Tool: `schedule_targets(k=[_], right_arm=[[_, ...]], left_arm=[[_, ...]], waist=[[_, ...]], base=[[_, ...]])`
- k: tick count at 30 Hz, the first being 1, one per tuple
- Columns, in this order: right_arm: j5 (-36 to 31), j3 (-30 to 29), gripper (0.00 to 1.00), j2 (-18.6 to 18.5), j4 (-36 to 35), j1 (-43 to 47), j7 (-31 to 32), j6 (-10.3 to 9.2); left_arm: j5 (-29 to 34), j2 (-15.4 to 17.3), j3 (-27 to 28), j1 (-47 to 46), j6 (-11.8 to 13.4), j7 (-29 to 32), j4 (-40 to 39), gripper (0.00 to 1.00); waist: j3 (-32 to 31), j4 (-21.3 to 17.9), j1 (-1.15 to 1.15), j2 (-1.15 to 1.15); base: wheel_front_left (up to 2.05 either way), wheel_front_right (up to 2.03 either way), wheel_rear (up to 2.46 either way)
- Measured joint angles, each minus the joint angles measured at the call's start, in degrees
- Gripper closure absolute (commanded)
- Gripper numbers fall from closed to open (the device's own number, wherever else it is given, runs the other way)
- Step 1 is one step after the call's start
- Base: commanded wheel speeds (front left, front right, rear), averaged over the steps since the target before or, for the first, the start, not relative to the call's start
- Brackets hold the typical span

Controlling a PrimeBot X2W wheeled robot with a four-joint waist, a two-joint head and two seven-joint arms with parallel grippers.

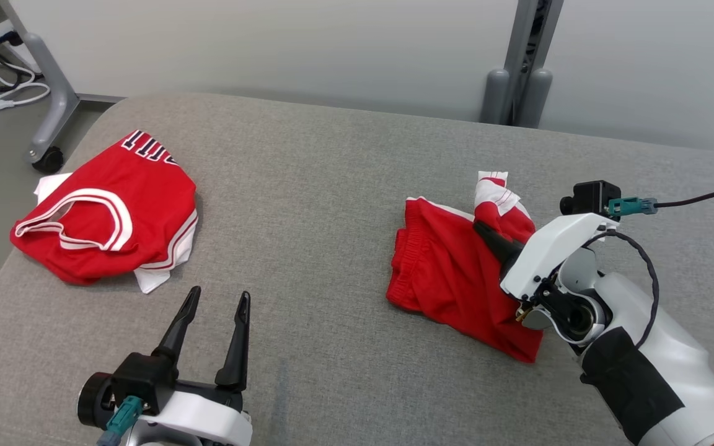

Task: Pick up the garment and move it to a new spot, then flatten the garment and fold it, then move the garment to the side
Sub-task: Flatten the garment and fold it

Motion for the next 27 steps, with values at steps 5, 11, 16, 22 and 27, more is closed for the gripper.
schedule_targets(k=[5,11,16,22,27], right_arm=[[0.4,1.0,1.0,1.9,5.1,-1.5,-1.1,0.0],[1.6,1.5,1.0,3.4,8.4,-2.9,-3.2,0.0],[2.0,2.4,0.71,3.8,11.4,-3.7,-4.6,0.0],[2.9,3.8,0.0,4.1,10.1,-4.0,-5.9,0.0],[4.0,4.8,0.0,2.8,4.8,-3.0,-8.1,0.0]], left_arm=[[-0.7,0.0,-2.3,-1.0,0.1,0.0,0.5,0.0],[-1.8,0.0,-4.7,-1.8,0.6,0.0,1.0,0.0],[-2.2,0.0,-5.7,-2.4,0.8,0.0,1.4,0.0],[-2.1,0.0,-5.1,-2.4,1.2,0.0,1.6,0.0],[-1.7,0.0,-4.4,-2.2,1.2,0.0,1.4,0.0]], waist=[[0.7,1.9,0.0,0.0],[1.3,4.1,0.0,0.0],[1.6,5.4,0.0,0.0],[1.3,5.1,0.0,0.0],[0.8,3.8,0.0,0.0]], base=[[0.0,0.0,0.0],[0.0,0.0,0.0],[0.0,0.0,0.0],[0.0,0.0,0.0],[0.0,0.0,0.0]])
